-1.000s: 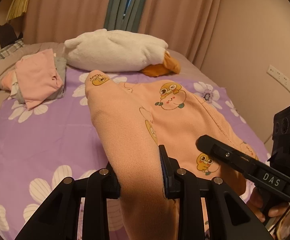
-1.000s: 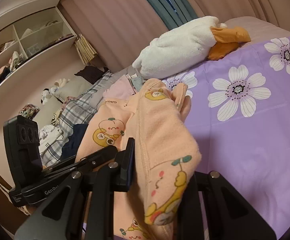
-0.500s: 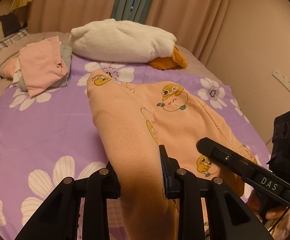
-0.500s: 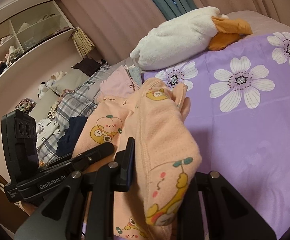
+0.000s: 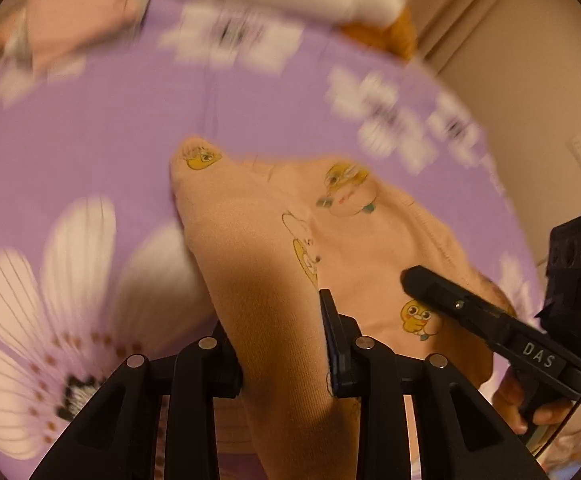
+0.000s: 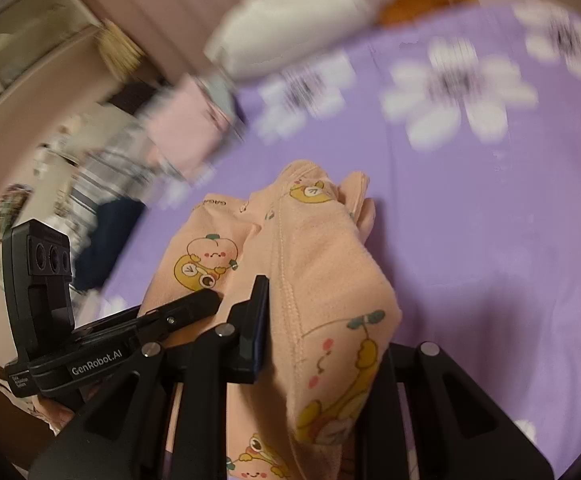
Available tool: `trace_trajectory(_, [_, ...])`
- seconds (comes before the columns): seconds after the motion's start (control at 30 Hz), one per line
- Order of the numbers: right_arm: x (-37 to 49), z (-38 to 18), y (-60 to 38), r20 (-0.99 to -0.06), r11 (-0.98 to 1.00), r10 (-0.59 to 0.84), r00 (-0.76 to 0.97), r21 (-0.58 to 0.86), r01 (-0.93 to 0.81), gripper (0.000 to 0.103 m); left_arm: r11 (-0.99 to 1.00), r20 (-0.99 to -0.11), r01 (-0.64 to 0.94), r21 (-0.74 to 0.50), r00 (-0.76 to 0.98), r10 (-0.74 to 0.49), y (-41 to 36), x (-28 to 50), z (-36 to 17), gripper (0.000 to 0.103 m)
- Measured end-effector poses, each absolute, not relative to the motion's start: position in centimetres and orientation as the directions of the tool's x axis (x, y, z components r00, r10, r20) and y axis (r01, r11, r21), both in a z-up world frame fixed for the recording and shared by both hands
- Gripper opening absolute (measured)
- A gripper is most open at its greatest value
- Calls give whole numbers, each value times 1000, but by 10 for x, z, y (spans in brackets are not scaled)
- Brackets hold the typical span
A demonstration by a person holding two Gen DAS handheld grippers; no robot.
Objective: Fold small clothes
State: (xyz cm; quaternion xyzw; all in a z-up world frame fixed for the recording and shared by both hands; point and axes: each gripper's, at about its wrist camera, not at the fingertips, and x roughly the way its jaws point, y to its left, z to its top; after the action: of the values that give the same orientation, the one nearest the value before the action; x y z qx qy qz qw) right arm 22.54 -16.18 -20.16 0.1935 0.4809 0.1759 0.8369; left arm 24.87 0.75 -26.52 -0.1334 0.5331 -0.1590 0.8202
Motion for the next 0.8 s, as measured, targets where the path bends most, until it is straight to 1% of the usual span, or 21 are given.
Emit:
trace_trajectory(0.03, [227, -214, -160, -761, 873, 467, 450, 478, -97, 22, 912, -836, 112, -394, 370, -406, 8, 249, -272, 37])
trace_trajectory(0.07, [226, -222, -161, -774, 882, 452, 444, 462, -92, 22, 898, -815, 119, -424, 383, -436, 13, 248, -274, 38])
trace_trajectory(0.17, [219, -221, -165, -754, 883, 456, 473, 451, -132, 25, 860, -772, 132, -493, 389, -502, 25, 244, -274, 39])
trace_trajectory(0.2, [218, -219, -164, -759, 890, 445, 475, 436, -137, 27, 853, -763, 136, -503, 394, -513, 27, 242, -276, 39])
trace_trajectory(0.27, [217, -219, -163, -764, 899, 428, 482, 413, -143, 28, 836, -736, 138, -532, 412, -536, 33, 238, -280, 39])
trace_trajectory(0.3, [218, -220, -164, -764, 898, 429, 482, 420, -134, 29, 836, -737, 127, -534, 415, -533, 34, 237, -279, 39])
trace_trajectory(0.37, [219, -221, -171, -758, 884, 448, 473, 454, -110, 32, 870, -773, 93, -483, 422, -474, 34, 233, -268, 41])
trace_trajectory(0.4, [218, -221, -176, -757, 879, 454, 469, 467, -97, 32, 889, -789, 81, -450, 431, -438, 33, 232, -265, 47])
trace_trajectory(0.43, [218, -215, -183, -759, 878, 450, 471, 471, -81, 33, 932, -818, 51, -359, 463, -341, 33, 226, -253, 50])
trace_trajectory(0.47, [217, -209, -185, -760, 885, 436, 483, 459, -75, 33, 954, -827, 30, -298, 491, -274, 34, 221, -244, 51])
trace_trajectory(0.5, [213, -196, -191, -760, 902, 399, 514, 427, -69, 30, 971, -823, 7, -241, 528, -208, 35, 217, -232, 51])
trace_trajectory(0.53, [210, -186, -193, -753, 911, 379, 539, 407, -72, 24, 981, -803, -18, -192, 577, -146, 39, 211, -219, 51])
trace_trajectory(0.57, [205, -173, -197, -734, 920, 354, 579, 384, -76, 21, 987, -760, -53, -153, 644, -83, 40, 200, -200, 51])
trace_trajectory(0.63, [198, -154, -203, -680, 910, 374, 631, 401, -107, 20, 988, -708, -63, -140, 704, -55, 39, 187, -183, 51])
trace_trajectory(0.73, [198, -147, -199, -625, 873, 453, 636, 454, -177, 18, 990, -678, -1, -143, 728, -97, 27, 185, -183, 51])
trace_trajectory(0.77, [200, -150, -196, -623, 864, 470, 626, 468, -183, 18, 991, -693, 9, -131, 714, -98, 20, 190, -192, 51])
trace_trajectory(0.8, [205, -157, -192, -633, 855, 489, 601, 483, -187, 18, 995, -731, 13, -101, 677, -83, 14, 199, -206, 51])
